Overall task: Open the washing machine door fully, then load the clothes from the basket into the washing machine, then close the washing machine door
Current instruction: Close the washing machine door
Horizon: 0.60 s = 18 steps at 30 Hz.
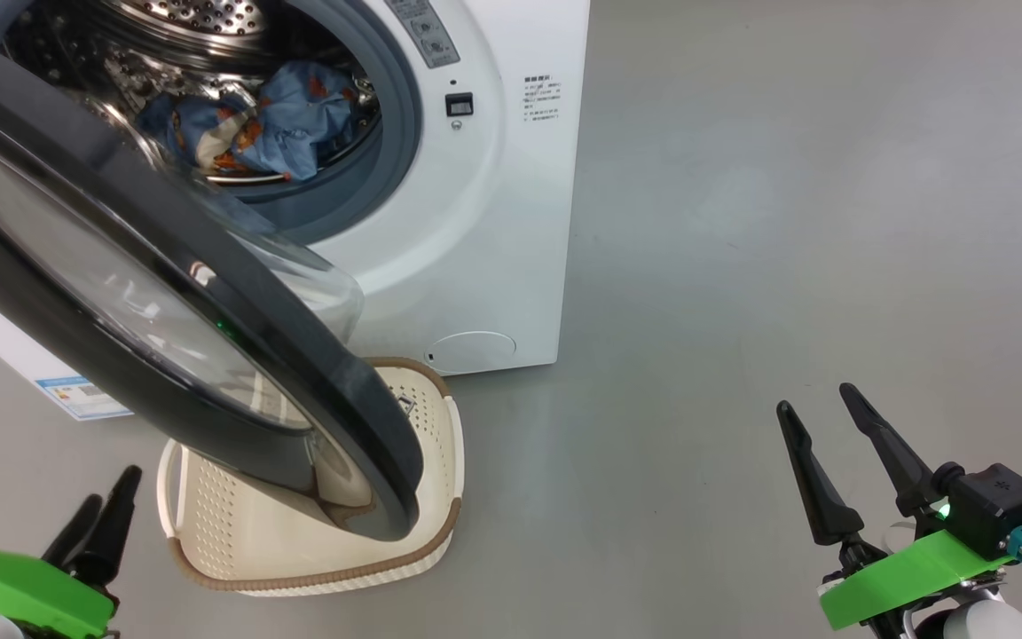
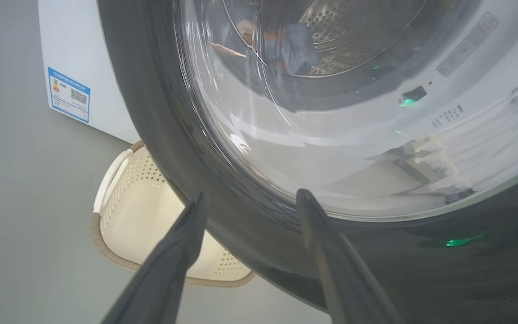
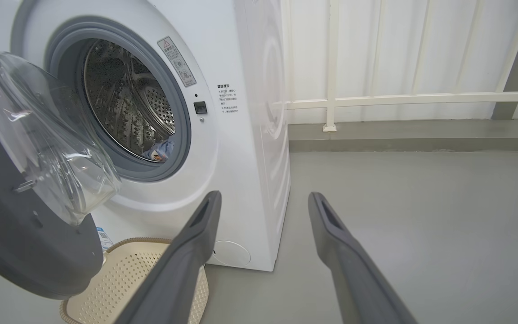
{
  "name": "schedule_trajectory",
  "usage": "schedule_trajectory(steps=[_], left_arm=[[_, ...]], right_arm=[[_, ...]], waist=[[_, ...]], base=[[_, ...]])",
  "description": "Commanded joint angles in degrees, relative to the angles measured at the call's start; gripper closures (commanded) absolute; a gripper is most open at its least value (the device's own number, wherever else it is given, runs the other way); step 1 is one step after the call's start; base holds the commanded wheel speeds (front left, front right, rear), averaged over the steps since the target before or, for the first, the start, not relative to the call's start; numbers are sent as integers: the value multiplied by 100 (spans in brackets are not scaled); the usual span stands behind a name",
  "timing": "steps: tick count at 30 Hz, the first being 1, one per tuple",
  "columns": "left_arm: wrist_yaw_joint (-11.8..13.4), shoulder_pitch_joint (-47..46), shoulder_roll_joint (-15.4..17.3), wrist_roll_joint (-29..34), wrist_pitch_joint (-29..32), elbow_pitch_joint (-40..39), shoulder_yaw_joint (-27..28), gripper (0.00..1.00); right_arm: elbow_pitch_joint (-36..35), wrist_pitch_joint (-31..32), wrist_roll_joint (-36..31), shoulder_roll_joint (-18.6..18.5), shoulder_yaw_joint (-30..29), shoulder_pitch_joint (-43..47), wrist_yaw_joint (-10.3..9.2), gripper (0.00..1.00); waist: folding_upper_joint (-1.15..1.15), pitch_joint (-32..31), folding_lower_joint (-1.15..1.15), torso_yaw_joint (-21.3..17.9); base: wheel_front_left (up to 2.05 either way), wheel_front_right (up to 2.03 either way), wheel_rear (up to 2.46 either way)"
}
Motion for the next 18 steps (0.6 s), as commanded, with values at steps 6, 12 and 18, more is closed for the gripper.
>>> schedule_trajectory(steps=[6,12,18], left_arm=[[-16,-55,325,738,-1560,146,-302,0],[-16,-140,217,1649,-1784,207,-265,0],[-16,72,-370,3180,-1789,-287,616,0]], right_arm=[[-139,-28,-8,-58,57,-14,12,0],[-151,-28,-11,-64,27,1,12,0],[-172,-28,-27,-67,7,-22,12,0]], waist=[[0,20,0,2],[0,32,0,36],[0,70,0,53]], base=[[0,0,0],[0,0,0],[0,0,0]])
